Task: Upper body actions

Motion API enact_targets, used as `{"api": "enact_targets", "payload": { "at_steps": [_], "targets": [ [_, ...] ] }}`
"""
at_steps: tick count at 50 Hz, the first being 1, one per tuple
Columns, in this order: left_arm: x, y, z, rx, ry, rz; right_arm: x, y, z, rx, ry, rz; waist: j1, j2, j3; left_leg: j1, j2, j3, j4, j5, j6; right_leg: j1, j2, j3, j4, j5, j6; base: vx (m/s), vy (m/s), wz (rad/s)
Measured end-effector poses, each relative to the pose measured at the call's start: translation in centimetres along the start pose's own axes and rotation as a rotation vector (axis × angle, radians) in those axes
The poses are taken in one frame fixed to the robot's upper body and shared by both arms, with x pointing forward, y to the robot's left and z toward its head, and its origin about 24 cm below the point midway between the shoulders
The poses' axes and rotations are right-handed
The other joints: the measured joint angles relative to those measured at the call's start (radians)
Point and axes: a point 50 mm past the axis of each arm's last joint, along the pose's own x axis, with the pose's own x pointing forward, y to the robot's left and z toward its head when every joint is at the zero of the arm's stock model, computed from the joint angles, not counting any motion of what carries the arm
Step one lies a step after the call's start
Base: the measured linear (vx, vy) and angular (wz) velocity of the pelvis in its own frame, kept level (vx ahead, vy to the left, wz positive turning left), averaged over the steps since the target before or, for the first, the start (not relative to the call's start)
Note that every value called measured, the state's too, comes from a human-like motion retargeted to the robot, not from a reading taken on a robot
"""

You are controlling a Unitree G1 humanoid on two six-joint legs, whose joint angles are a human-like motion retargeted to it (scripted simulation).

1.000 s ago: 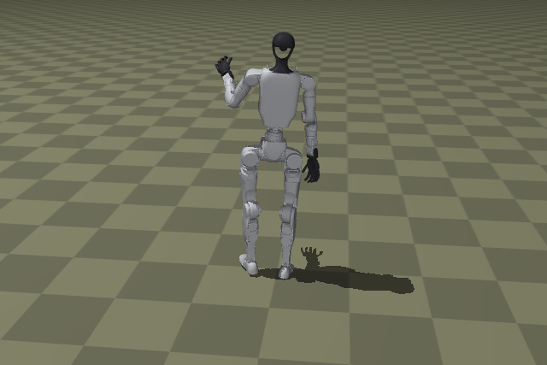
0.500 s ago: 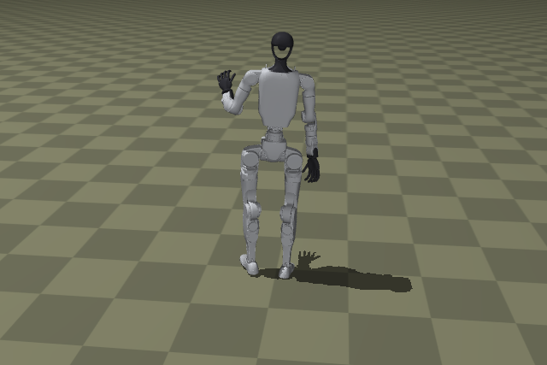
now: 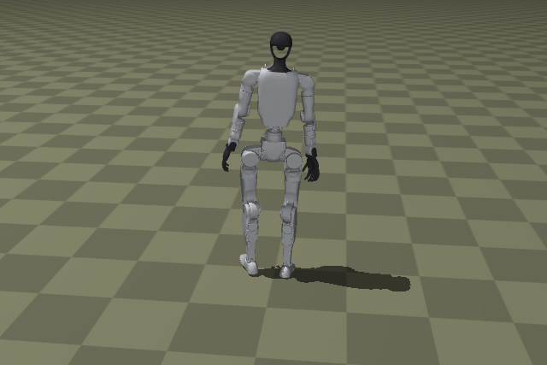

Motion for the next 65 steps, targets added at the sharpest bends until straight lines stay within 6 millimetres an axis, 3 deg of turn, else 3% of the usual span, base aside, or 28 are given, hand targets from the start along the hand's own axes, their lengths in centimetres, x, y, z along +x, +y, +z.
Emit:
{"api": "enact_targets", "payload": {
  "at_steps": [5,10,15,20,29,38,65],
  "targets": [
    [-0.9,-1.6,-3.6,0.127,0.174,-0.272,0.0,-0.1,0.2,-0.005,-0.006,-0.01,-0.005,0.003,0.0,-0.003,0.004,0.004,0.0,-0.001,0.0,-0.005,-0.001,0.006,0.002,0.0,0.004,0.0,0.0,0.0],
    [-1.4,-2.9,-4.5,0.19,0.148,-0.272,0.0,0.2,0.1,0.006,-0.005,0.007,-0.006,-0.001,-0.003,-0.007,0.002,0.002,0.0,0.0,0.0,-0.007,-0.001,0.002,0.0,0.0,0.003,0.0,0.0,0.0],
    [-1.7,-4.0,-4.5,0.292,0.129,-0.33,0.0,0.4,-0.1,0.011,0.001,0.03,0.004,-0.006,-0.002,-0.01,0.002,0.0,0.002,0.002,-0.005,-0.004,-0.006,-0.001,-0.001,0.001,0.003,0.0,0.0,0.0],
    [-1.3,-3.2,-4.0,0.353,0.133,-0.334,0.0,0.4,-0.2,-0.001,0.0,0.04,-0.002,-0.006,-0.001,-0.008,-0.005,-0.013,-0.001,0.004,0.002,0.0,-0.005,-0.016,-0.003,0.001,0.004,0.0,-0.01,0.12],
    [-0.6,-1.7,-2.7,0.25,0.138,-0.296,0.0,0.3,0.1,-0.023,-0.007,0.049,-0.021,-0.009,-0.005,-0.008,-0.007,-0.029,-0.001,0.006,0.005,0.004,-0.003,-0.032,-0.005,0.002,0.003,0.0,0.0,0.02],
    [-0.3,-1.6,-1.5,0.148,0.098,-0.226,0.0,0.3,0.3,-0.02,-0.022,0.032,-0.027,-0.011,-0.011,-0.004,-0.004,-0.023,-0.001,0.003,0.006,0.003,0.002,-0.024,-0.004,0.002,0.001,0.0,0.0,0.0],
    [-0.5,-1.6,-2.3,0.152,0.128,-0.17,0.0,-0.1,0.7,0.029,-0.065,-0.055,-0.019,-0.018,-0.006,0.0,0.002,-0.006,0.001,0.002,0.007,-0.004,-0.003,-0.004,0.006,0.006,0.006,0.0,0.0,0.0]
  ]
}}
